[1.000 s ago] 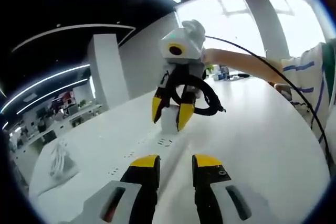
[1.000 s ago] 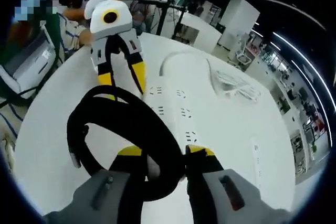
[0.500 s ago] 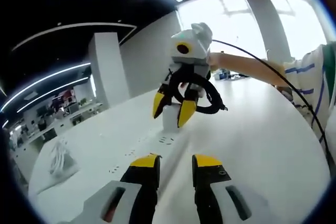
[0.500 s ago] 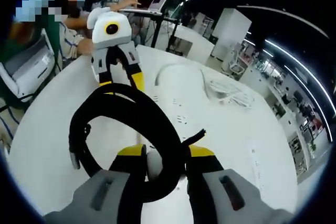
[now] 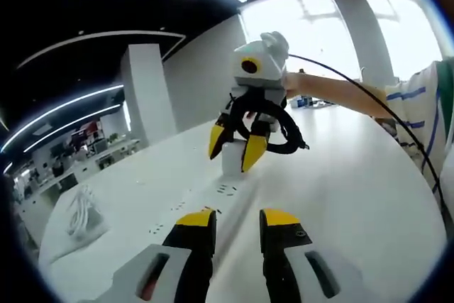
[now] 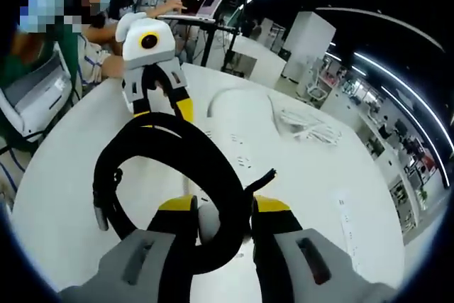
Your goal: Straighten the power strip on the desk, plug the charger into it
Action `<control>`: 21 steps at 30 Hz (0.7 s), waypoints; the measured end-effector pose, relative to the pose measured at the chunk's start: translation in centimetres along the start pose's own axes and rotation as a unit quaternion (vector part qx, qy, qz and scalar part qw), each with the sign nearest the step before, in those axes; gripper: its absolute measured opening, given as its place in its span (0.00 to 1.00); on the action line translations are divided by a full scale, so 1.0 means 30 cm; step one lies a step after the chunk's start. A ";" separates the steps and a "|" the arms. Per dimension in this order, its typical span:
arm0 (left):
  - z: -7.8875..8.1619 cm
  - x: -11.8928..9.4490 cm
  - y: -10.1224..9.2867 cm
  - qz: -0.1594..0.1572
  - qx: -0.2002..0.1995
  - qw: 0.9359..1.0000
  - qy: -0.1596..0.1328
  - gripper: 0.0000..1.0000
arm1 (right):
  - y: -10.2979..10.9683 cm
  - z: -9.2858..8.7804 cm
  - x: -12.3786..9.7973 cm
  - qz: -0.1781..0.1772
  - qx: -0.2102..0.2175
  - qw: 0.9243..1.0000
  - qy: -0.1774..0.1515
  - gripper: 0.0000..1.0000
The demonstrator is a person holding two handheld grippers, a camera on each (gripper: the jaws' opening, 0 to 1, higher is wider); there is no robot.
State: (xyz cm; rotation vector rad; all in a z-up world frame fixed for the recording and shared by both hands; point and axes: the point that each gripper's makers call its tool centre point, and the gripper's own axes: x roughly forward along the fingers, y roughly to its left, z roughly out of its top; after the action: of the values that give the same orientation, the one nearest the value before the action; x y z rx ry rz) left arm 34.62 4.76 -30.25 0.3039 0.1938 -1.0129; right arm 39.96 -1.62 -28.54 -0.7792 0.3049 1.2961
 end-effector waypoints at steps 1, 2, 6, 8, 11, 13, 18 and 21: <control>0.001 0.000 0.002 0.001 0.000 1.000 0.000 0.24 | 0.000 -0.001 0.000 -0.001 -0.001 1.000 0.001 0.29; 0.002 -0.001 0.003 0.001 0.000 1.000 0.000 0.24 | 0.002 -0.001 0.000 -0.002 -0.003 1.000 0.002 0.29; 0.003 -0.001 0.009 0.003 -0.002 1.000 0.000 0.24 | 0.001 -0.003 -0.002 -0.004 -0.006 1.000 0.005 0.31; 0.001 -0.001 0.008 0.004 -0.002 1.000 0.000 0.24 | 0.001 -0.002 -0.003 -0.005 -0.003 1.000 0.002 0.31; 0.001 -0.001 0.007 0.003 -0.001 1.000 0.001 0.24 | 0.000 0.001 -0.006 -0.008 0.000 1.000 -0.001 0.31; 0.001 -0.001 0.008 0.003 -0.001 1.000 0.001 0.24 | -0.001 0.005 -0.011 -0.012 0.001 1.000 -0.005 0.31; 0.003 -0.002 0.011 0.004 0.000 1.000 0.001 0.24 | -0.006 0.006 -0.025 -0.022 0.001 1.000 -0.004 0.31; 0.005 -0.002 0.011 0.005 0.000 1.000 0.000 0.24 | -0.007 0.009 -0.034 -0.028 0.002 1.000 -0.007 0.31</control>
State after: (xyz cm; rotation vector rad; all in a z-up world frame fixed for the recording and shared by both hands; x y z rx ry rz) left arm 34.87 4.93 -30.05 0.3044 0.1924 -1.0035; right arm 39.83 -2.23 -27.66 -0.7698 0.2721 1.2487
